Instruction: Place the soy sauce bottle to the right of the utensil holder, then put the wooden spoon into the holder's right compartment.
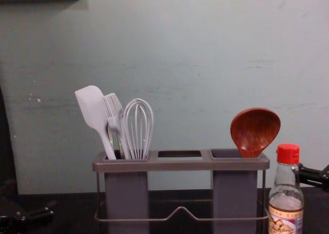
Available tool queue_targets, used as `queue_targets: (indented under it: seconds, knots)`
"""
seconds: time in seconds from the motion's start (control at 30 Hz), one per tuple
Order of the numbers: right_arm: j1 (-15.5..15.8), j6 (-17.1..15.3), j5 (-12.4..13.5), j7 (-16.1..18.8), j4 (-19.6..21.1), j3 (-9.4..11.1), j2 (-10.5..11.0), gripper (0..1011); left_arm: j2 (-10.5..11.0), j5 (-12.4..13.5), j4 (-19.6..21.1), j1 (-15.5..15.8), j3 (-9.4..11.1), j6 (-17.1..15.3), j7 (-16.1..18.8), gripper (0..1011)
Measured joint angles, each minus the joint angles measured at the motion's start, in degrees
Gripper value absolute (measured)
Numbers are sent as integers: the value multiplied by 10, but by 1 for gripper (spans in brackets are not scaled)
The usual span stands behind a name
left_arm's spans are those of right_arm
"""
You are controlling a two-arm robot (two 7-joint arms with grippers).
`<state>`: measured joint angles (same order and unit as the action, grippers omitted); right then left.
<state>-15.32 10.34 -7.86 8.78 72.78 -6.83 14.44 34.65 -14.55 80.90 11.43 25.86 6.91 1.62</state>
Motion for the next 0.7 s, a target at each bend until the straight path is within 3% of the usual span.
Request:
queue_targets:
  seconds: [0.7]
  knots:
    - [1,1,-1,-1,1,0,-1,1002,0,0,0,0,0,0,0,1005]
